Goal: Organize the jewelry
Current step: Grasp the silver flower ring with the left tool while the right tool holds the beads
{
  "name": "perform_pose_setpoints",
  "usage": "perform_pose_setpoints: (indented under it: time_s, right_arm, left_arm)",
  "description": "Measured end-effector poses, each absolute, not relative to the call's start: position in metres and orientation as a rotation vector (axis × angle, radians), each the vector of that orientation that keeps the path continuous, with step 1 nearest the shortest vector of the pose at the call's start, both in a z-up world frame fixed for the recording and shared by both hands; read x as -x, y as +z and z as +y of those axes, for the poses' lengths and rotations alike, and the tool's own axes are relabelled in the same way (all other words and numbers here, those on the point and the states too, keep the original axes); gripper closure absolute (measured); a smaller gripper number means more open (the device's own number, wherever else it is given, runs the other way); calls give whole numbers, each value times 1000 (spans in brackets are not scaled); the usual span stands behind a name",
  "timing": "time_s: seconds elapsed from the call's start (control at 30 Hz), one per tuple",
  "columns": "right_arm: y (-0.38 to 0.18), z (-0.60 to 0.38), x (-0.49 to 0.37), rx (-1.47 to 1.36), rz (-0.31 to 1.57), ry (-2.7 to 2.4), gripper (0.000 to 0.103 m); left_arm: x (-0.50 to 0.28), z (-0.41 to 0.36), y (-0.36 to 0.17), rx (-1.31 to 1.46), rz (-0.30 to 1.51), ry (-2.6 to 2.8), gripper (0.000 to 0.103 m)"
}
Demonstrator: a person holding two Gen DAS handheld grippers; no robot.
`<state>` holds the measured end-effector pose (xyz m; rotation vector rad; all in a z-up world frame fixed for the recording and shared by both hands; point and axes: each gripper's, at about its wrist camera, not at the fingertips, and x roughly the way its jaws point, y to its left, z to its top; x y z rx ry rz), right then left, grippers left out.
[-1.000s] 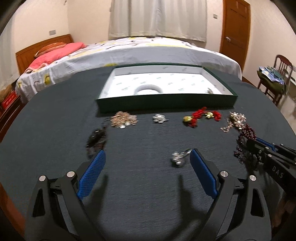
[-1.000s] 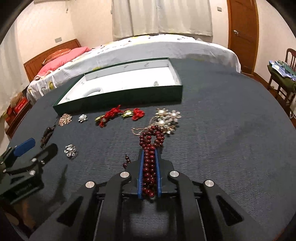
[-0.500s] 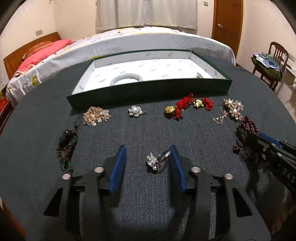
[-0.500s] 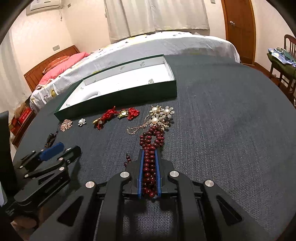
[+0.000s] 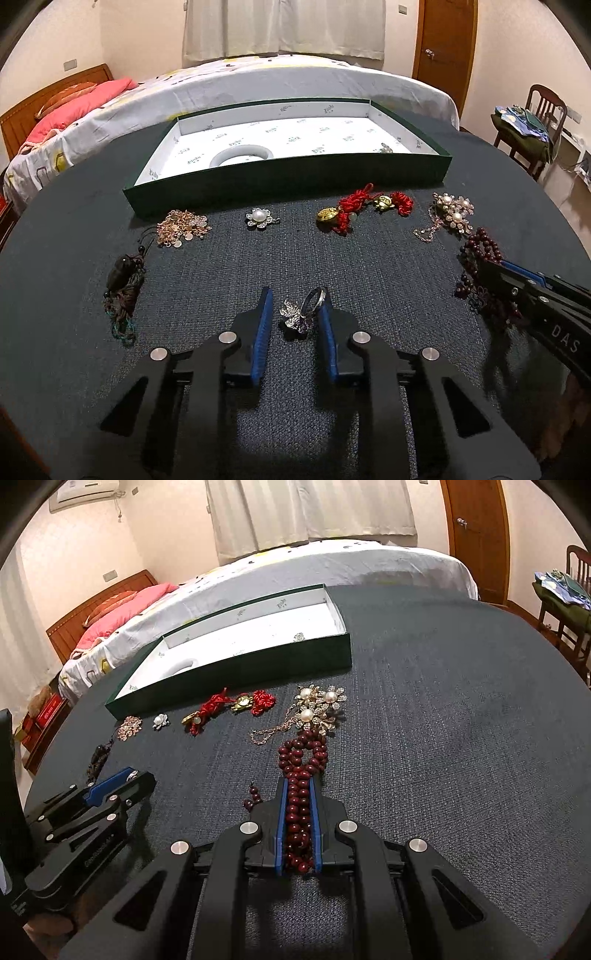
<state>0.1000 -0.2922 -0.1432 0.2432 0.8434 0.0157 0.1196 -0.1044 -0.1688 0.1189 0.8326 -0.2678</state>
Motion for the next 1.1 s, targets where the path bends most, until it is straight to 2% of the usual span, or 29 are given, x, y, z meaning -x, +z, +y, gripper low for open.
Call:
perform_pose_setpoints:
  time_s: [0.07,0.67,1.1]
  right_arm:
    - [-143,-292,-100,-244,844,16,91]
    - [-143,-289,-101,-231,838,17,91]
    - [-115,-282,-98,-204,778,43,91]
  left_arm:
    - [-119,-103,-169,-111,833,-276,85]
    - [-120,-96,-166,-111,832,-252,85]
    - [-115,-77,-135,-75,775,-220,85]
